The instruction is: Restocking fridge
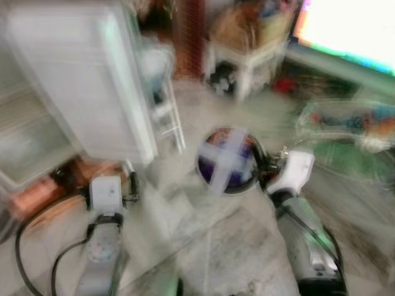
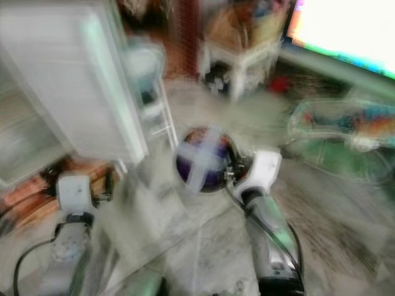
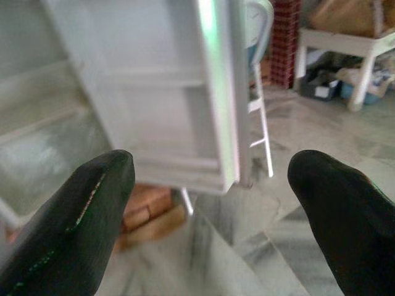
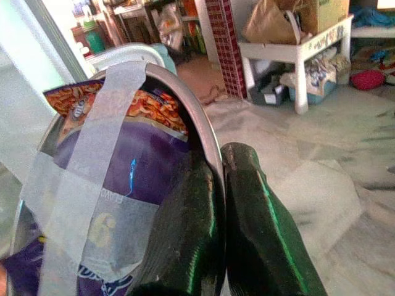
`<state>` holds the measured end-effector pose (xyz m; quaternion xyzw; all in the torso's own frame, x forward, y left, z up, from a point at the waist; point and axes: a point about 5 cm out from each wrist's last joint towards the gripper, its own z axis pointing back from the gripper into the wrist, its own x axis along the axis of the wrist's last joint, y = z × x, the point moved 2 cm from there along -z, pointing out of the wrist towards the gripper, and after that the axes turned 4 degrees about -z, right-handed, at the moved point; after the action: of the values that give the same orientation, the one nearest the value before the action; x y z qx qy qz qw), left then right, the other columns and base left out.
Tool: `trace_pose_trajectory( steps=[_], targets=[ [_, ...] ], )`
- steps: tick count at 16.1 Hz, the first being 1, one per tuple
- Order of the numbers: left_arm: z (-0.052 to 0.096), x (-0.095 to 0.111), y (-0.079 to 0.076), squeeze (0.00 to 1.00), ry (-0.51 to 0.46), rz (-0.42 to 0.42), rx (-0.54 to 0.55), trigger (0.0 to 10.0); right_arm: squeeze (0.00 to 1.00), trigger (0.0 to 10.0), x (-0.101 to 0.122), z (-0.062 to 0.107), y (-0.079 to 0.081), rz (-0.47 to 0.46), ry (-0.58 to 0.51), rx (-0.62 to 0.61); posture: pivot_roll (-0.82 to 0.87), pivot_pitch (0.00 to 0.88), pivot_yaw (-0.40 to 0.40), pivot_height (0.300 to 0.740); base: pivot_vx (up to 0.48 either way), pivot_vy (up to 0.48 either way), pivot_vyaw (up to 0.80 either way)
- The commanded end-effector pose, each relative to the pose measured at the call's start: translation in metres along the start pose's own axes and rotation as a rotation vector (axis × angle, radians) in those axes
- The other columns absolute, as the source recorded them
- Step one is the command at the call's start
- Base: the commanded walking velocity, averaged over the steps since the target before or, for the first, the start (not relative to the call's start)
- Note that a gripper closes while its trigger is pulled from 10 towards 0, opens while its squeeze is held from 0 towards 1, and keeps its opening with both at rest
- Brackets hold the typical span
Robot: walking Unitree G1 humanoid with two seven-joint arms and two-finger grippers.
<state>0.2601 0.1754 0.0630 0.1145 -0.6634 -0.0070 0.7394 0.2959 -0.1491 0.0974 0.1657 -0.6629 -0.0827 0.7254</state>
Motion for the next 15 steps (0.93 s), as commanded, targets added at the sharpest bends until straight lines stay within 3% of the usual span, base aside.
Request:
trace_pose_trajectory(
  steps=[1, 11, 15],
  targets=[
    [-0.006, 0.005, 0.006, 0.00, -0.020, -0.008, 0.024, 10.0, 0.00, 10.0, 0.006, -0.003, 0.009, -0.005, -0.035, 0.026, 0.16, 0.056, -0.032, 0.740, 0.000, 0.476, 0.80],
    [-0.006, 0.011, 0.009, 0.00, -0.081, -0.060, 0.038, 10.0, 0.00, 10.0, 0.006, -0.006, 0.011, 0.004, -0.035, 0.042, 0.17, 0.068, -0.032, 0.740, 0.000, 0.480, 0.78],
    [-0.002, 0.015, 0.006, 0.00, -0.120, -0.026, -0.005, 10.0, 0.00, 10.0, 0.001, -0.004, 0.001, 0.014, -0.011, -0.007, 0.17, 0.077, -0.040, 0.740, 0.000, 0.462, 0.00]
  ],
)
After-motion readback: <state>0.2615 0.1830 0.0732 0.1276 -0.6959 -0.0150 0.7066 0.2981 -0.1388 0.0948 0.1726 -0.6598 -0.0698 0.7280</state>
